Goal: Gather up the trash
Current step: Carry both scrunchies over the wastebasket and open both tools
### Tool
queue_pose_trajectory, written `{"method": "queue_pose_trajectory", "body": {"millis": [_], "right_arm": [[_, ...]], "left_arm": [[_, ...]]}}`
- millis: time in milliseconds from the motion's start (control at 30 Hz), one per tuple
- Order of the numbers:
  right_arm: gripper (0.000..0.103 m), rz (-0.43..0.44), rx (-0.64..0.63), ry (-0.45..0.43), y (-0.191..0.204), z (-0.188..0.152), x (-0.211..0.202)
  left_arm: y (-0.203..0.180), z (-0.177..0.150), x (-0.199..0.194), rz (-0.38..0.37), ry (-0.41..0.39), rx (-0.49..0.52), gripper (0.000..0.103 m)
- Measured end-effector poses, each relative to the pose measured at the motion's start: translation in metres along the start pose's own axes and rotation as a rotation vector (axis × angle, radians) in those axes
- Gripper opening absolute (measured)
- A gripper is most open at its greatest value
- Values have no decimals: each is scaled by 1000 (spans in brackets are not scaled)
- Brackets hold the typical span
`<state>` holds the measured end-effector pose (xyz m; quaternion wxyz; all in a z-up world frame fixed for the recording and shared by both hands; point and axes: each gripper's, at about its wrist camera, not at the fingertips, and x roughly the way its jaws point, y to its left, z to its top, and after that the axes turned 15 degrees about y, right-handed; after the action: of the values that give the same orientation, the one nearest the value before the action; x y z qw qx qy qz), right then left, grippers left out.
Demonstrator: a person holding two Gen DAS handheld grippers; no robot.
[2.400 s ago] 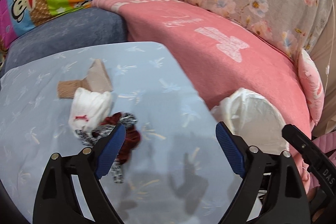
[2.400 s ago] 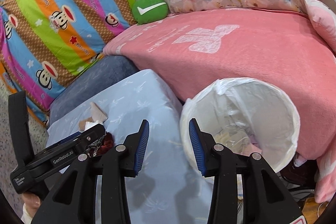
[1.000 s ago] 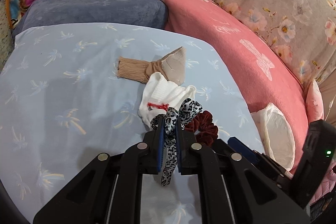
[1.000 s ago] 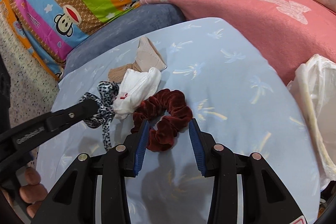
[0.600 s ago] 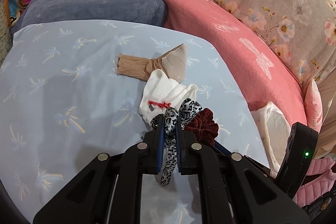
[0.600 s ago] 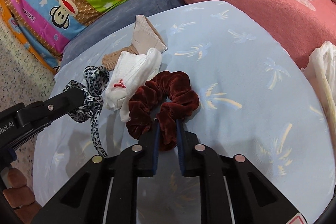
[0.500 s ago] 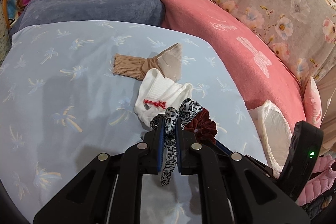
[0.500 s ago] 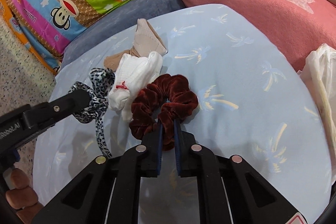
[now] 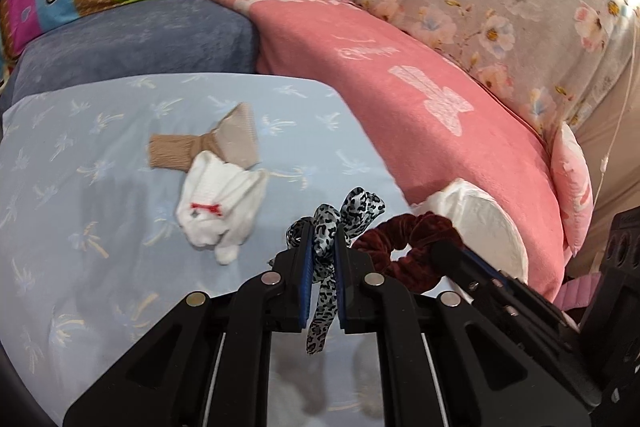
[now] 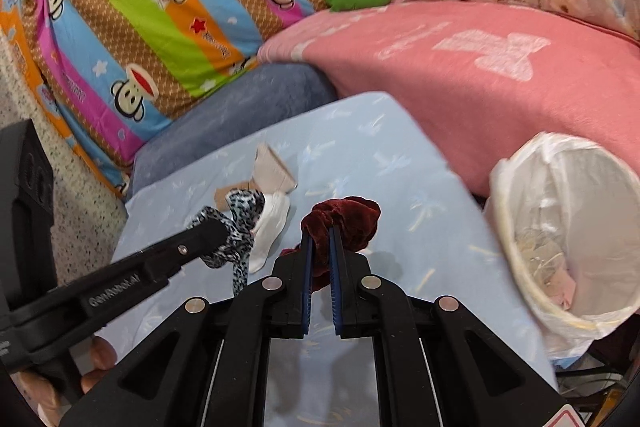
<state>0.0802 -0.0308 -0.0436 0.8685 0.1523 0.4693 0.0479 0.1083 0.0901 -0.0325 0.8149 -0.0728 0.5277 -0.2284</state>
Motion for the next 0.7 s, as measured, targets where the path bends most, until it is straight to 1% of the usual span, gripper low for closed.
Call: {"method": "queue_pose_trajectory", "body": {"millis": [200,400,533,700], "right_arm": [[7,-27,57,-88,-39,2,-49],[7,-70,116,-149,-86,4,-85],[7,-94,155,-182,-114,2,-103],[7,-120,188,-200,-143,4,-115]], "left_arm": [[-49,8,5,-34,0,91,10],[-97,16,14,-77,8,171,10],[-125,19,21,-99,17,216,10],[-156,21,33,-128,43,269,10]]}}
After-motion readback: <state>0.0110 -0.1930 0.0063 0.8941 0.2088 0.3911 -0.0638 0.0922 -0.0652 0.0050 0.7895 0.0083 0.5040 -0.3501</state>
